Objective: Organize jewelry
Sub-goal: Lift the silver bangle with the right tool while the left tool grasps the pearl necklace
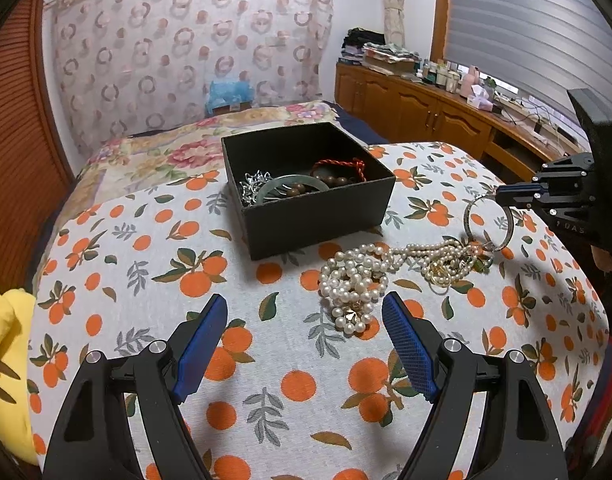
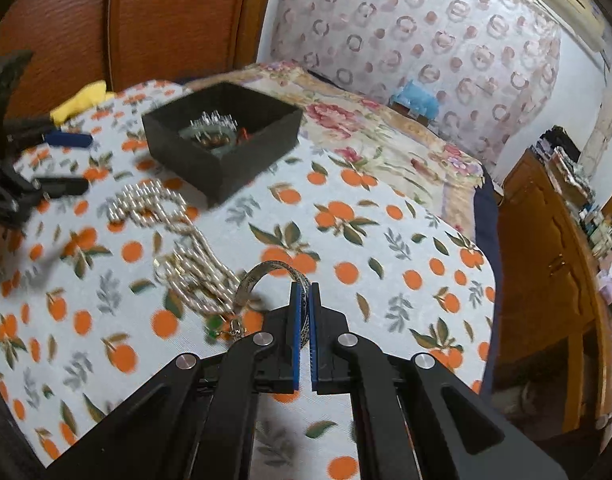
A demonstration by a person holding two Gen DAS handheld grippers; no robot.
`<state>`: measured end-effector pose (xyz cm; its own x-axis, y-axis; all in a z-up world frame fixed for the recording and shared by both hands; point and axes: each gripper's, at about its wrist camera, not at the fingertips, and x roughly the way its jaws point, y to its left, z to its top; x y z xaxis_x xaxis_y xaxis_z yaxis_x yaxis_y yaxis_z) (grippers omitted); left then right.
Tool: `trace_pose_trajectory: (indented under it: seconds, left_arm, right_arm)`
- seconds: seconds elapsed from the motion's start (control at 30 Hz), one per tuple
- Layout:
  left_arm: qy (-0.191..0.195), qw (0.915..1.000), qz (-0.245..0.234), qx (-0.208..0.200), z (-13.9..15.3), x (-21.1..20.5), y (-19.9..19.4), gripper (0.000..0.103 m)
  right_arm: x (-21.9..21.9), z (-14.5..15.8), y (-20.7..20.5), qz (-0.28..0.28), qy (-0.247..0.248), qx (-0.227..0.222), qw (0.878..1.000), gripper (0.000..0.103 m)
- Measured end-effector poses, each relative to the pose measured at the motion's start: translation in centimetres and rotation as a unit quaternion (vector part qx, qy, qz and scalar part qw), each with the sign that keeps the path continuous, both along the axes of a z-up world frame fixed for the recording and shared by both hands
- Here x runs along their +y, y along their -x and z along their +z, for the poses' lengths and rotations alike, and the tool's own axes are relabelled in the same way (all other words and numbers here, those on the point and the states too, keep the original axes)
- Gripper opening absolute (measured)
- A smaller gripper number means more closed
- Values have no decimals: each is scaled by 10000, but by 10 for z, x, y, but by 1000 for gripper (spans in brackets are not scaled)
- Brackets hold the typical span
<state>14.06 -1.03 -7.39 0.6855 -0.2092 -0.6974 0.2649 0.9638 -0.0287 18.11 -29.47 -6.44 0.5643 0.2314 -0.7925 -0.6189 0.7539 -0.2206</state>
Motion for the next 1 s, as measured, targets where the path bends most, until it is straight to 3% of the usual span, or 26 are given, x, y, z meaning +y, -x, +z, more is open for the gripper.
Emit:
trace_pose_trajectory:
  seconds: [0.47, 0.53, 0.6, 0.73, 0.97, 1.0]
  left_arm:
    - [-21, 9996, -284, 88, -10, -19, -7, 75]
    - [19, 9993, -291, 235, -15, -18, -15, 61]
    - [50, 9989, -293, 370, -20, -16, -25, 54]
    - [100, 9981, -310, 519, -24, -15, -37, 47]
    - [147, 9959, -478, 754, -34, -23, -47, 47]
    - [168, 9958, -505, 744, -34, -24, -46, 38]
  right_arm:
    - [-20, 10, 3, -359, -600, -73, 9975, 4]
    - [-18, 10, 2, -345, -680, -73, 9971, 4]
    - [-15, 12, 2, -319, -741, -77, 9967, 4]
    - [-9, 13, 3, -261, -821, -83, 9962, 4]
    - [-5, 13, 6, -215, -868, -79, 9960, 4]
    - [-5, 14, 7, -210, -868, -79, 9960, 4]
